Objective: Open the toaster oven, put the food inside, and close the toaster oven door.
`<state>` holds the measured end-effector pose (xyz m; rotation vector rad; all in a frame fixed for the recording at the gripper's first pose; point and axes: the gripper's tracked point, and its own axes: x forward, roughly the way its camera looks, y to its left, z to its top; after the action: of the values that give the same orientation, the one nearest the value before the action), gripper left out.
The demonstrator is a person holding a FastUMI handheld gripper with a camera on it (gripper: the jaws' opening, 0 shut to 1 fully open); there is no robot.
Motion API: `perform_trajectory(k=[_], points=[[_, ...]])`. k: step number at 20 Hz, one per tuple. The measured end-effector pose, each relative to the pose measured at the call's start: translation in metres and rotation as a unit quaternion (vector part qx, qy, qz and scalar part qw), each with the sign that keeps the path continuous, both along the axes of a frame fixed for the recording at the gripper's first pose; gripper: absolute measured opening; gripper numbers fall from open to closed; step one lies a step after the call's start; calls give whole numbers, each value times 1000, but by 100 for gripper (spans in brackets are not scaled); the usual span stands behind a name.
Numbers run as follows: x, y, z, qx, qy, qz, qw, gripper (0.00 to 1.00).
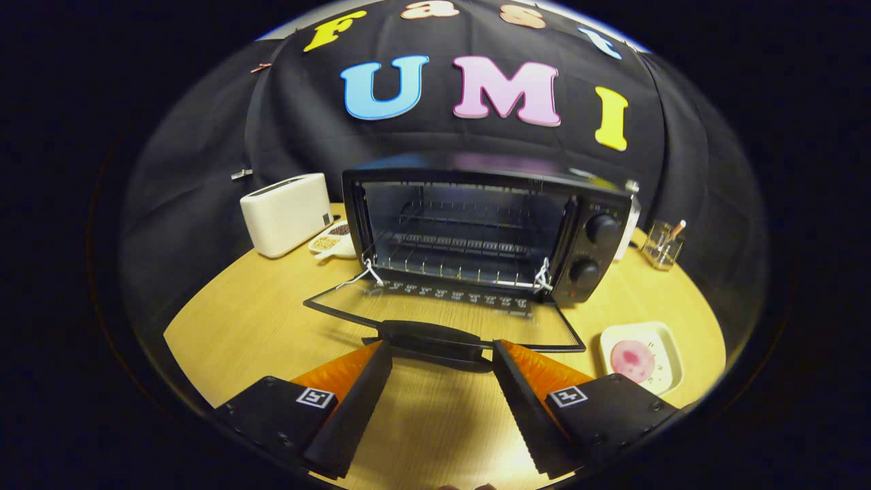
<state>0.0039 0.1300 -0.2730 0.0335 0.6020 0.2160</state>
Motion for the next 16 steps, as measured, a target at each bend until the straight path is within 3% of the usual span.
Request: perform_trajectory(k=[2,5,9,11,16], points=[[-11,-3,-9,14,38,3,999,99],[-17,-31,20,12,7,25,1000,99],[-27,-90,48,40,30,38,998,99],[-23,-128,57,58,60,27,996,99],[1,-234,51,100,106,-47,988,100]])
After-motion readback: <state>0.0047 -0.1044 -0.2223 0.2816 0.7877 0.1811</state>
